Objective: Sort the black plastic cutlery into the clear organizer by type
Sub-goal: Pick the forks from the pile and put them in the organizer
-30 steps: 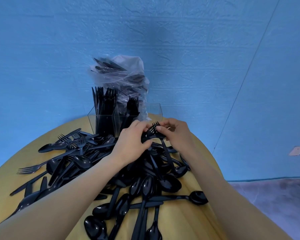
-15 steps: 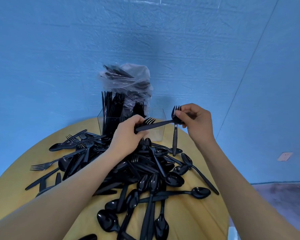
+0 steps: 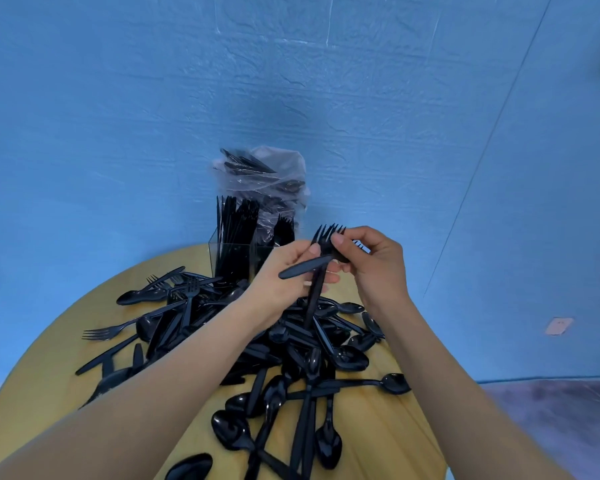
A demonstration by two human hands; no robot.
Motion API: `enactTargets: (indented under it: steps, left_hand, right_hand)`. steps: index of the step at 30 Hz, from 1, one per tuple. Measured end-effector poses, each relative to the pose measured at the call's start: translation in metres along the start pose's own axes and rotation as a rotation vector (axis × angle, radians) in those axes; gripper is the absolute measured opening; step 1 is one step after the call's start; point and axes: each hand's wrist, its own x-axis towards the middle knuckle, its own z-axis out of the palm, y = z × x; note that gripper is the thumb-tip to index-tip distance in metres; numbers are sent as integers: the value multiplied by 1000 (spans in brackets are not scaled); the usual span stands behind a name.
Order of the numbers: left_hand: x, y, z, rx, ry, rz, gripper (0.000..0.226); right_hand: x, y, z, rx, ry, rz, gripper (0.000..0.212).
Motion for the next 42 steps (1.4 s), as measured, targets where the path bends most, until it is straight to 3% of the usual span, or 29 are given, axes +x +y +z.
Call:
enactTargets:
  steps: [7, 16, 24, 27, 33, 37, 42]
  left_hand:
    - [-16, -2, 1, -81, -80, -56, 23]
    - [-26, 1, -16, -132, -144, -334, 25]
    - [-27, -13, -12, -155, -90, -337, 23]
    - [-28, -23, -21, -97, 32, -319, 23]
    - [-28, -37, -42, -1, 188, -330, 25]
    - [-28, -43, -42, -8, 204, -339, 25]
    - [-27, -45, -42, -61, 233, -338, 26]
  right_hand:
    - [-13, 6, 3, -159, -3, 13, 16]
    - [-9, 5, -11, -547, -101, -231, 42]
    - [-8, 33, 1, -632, -199, -455, 21]
    - [-9, 44, -2, -640, -207, -373, 12]
    - [-11, 72, -15, -1029, -327, 133, 24]
    - [-14, 74, -2, -1178, -399, 223, 26]
    - [-12, 69, 7, -1318, -395, 211, 4]
